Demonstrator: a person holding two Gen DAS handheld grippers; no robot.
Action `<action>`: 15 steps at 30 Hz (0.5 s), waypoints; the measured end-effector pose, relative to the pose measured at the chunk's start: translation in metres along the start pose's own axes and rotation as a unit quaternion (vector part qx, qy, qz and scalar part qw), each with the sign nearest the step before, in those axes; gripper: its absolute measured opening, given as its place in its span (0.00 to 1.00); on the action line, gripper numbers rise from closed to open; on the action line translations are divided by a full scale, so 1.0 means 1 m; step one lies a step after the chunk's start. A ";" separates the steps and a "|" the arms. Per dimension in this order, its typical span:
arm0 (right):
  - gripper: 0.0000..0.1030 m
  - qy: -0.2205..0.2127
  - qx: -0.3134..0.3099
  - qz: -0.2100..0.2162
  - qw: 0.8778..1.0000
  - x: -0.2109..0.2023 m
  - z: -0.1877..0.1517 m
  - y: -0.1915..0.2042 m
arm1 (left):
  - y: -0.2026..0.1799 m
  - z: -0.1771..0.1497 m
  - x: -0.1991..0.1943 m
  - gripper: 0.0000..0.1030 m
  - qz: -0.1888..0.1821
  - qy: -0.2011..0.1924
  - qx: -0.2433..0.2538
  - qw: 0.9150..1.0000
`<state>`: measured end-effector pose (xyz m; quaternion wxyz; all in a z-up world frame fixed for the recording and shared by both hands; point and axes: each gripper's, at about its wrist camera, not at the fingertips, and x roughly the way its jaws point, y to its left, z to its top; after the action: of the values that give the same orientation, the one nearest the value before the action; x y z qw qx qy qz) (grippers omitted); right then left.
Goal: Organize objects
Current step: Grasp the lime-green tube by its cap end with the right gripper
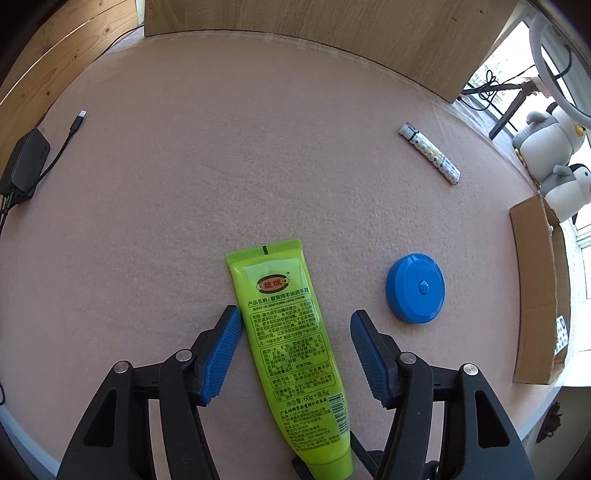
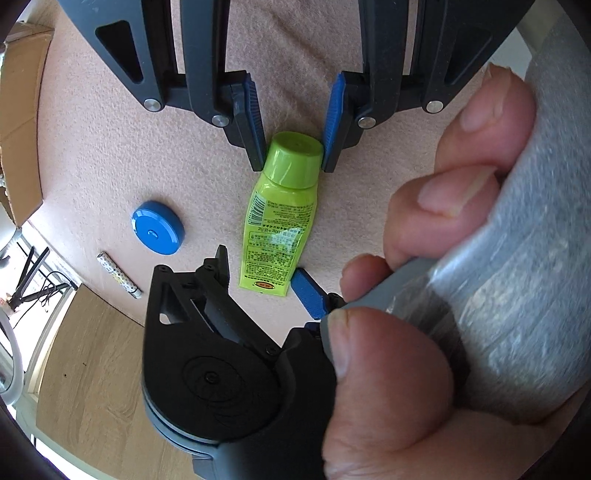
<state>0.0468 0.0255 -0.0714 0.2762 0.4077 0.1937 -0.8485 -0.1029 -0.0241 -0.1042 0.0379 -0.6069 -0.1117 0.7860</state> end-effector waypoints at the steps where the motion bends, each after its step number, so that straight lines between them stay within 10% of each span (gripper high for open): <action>1: 0.26 0.000 0.001 0.000 1.000 0.000 0.000 0.000 | 0.003 0.001 -0.001 0.46 -0.002 0.000 -0.003 1.000; 6: 0.26 -0.001 0.010 -0.002 1.000 -0.003 0.004 0.002 | -0.001 0.004 0.001 0.47 0.000 0.007 0.012 1.000; 9: 0.26 -0.004 0.010 -0.003 1.000 -0.004 0.007 0.006 | -0.017 -0.001 0.006 0.76 0.005 0.023 0.046 0.999; 15: 0.26 -0.007 0.004 0.000 1.000 -0.009 0.010 0.014 | -0.016 0.001 0.002 0.59 0.024 0.019 0.046 0.998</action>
<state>0.0537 0.0120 -0.0599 0.2759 0.4028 0.1886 -0.8521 -0.1054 -0.0082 -0.1018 0.0492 -0.6220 -0.0598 0.7791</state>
